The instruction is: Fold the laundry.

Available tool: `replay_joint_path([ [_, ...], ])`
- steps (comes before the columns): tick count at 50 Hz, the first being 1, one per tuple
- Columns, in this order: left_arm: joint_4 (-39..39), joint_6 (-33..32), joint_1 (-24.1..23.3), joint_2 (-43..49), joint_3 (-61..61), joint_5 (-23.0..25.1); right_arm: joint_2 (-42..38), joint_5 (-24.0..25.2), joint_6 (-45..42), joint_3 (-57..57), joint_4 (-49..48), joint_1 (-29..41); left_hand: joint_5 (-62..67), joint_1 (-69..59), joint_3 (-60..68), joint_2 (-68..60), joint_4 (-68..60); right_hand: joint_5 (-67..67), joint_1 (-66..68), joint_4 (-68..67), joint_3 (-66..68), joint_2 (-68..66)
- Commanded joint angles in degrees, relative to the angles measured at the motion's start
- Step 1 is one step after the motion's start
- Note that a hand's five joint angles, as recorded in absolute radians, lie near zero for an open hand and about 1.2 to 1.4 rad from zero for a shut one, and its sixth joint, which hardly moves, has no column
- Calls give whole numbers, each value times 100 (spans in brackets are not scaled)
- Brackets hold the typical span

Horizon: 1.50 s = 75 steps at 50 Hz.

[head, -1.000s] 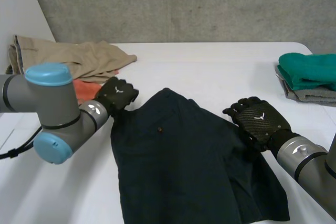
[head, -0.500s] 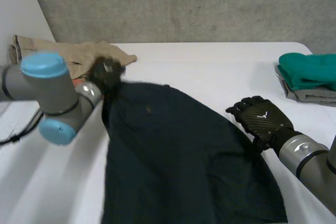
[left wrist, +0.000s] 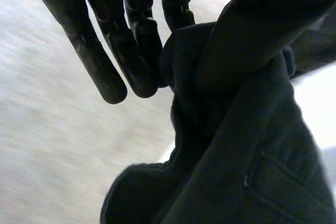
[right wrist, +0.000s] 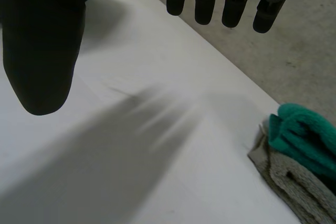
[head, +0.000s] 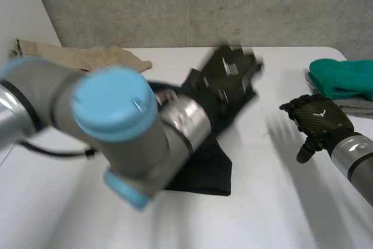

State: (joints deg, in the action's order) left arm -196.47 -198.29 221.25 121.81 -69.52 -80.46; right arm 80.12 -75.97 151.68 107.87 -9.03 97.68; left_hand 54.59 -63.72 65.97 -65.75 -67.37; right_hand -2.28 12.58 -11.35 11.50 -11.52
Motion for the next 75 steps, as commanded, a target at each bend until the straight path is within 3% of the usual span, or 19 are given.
replay_joint_path([
  [1, 619, -253, -214, 185, -501, -84, 4, 56, -7, -73, -38, -205, -4791, 4704, -4929, 4907, 5069, 228, -258, 135, -150, 152],
  [2, 680, -384, -161, 2, -501, -145, 4, 74, -7, -143, -20, -205, -5381, 5294, -5519, 5497, 5659, 228, -258, 135, -150, 152],
  [9, 707, -623, 840, -1106, -589, -313, 187, -40, 54, -442, 181, -74, -5067, 4981, -5206, 5184, 5345, 228, -258, 135, -150, 152],
  [17, 935, -667, 1772, -1152, -457, -243, 733, 12, 958, -724, 1605, 383, -4949, 4863, -5088, 5066, 5227, 228, -258, 135, -150, 152],
  [21, 1277, -807, 2097, -520, -80, 292, 680, 56, 1328, -759, 2141, 392, -4949, 4863, -5088, 5066, 5227, 228, -258, 135, -150, 152],
  [22, 1470, -903, 2141, -223, 173, 642, 646, 74, 1433, -759, 2238, 401, -4949, 4863, -5088, 5066, 5227, 228, -258, 135, -150, 152],
  [26, 1918, -1097, 2221, 559, 902, 1311, 304, 47, 1557, -777, 2186, 567, -4949, 4863, -5088, 5066, 5227, 228, -258, 135, -150, 152],
  [35, 2192, -1334, 2212, 2126, 2433, 1392, -628, -67, 1636, -926, 1826, 963, -4798, 4712, -4937, 4915, 5076, 228, -258, 135, -150, 152],
  [39, 2201, -1510, 2212, 2680, 3031, 1392, -892, -225, 1636, -1005, 1580, 998, -4127, 4040, -4265, 4243, 4405, -1056, 1027, -1149, 1134, -1132],
  [42, 2201, -1528, 2203, 3084, 3488, 1375, -1042, -401, 1566, -1136, 1291, 1148, -1831, 1745, -1969, 1947, 2109, -2970, 2941, -3063, 3048, -3046],
  [44, 2157, -1537, 2195, 3277, 3821, 1200, -1165, -541, 1540, -1338, 1019, 1253, 1522, -1608, 1384, -1406, -1244, -4848, 4819, -4941, 4926, -4924],
  [45, 2122, -1546, 2186, 3322, 3936, 1077, -1218, -576, 1522, -1444, 921, 1271, 1541, -1628, 1403, -1425, -1263, -5443, 5414, -5536, 5521, -5519],
  [47, 1817, -1659, 2186, 3410, 4269, 587, -1445, -638, 1374, -1811, 746, 1289, 1541, -1628, 1403, -1425, -1263, -6764, 6735, -6857, 6842, -6840],
  [50, 922, -2045, 2177, 3402, 4595, 50, -1639, -726, 1057, -2374, 631, 1306, 1541, -1628, 1403, -1425, -1263, -6772, 6742, -6865, 6850, -6848],
  [55, -986, -2205, 2186, 2990, 4834, -163, -1833, -1428, 415, -4351, 8, 1534, 1541, -1628, 1403, -1425, -1263, -6772, 6742, -6865, 6850, -6848],
  [59, -2166, -1714, 2221, 2208, 4781, -286, -1790, -1851, 415, -5354, -1143, 1710, 1541, -1628, 1403, -1425, -1263, -6772, 6742, -6865, 6850, -6848],
  [64, -2378, -818, 2352, 1277, 4422, -558, -1702, -1772, 336, -5698, -2242, 1755, 1541, -1628, 1403, -1425, -1263, -6772, 6742, -6865, 6850, -6848],
  [67, -2326, -711, 2370, 950, 4088, -620, -1675, -1763, 327, -5699, -2130, 1755, 1541, -1628, 1403, -1425, -1263, -6772, 6742, -6865, 6850, -6848],
  [75, -2194, -720, 2362, -43, 1409, -594, -1842, -1676, 265, -5453, -1164, 1755, 1541, -1628, 1403, -1425, -1263, -6772, 6742, -6865, 6850, -6848],
])
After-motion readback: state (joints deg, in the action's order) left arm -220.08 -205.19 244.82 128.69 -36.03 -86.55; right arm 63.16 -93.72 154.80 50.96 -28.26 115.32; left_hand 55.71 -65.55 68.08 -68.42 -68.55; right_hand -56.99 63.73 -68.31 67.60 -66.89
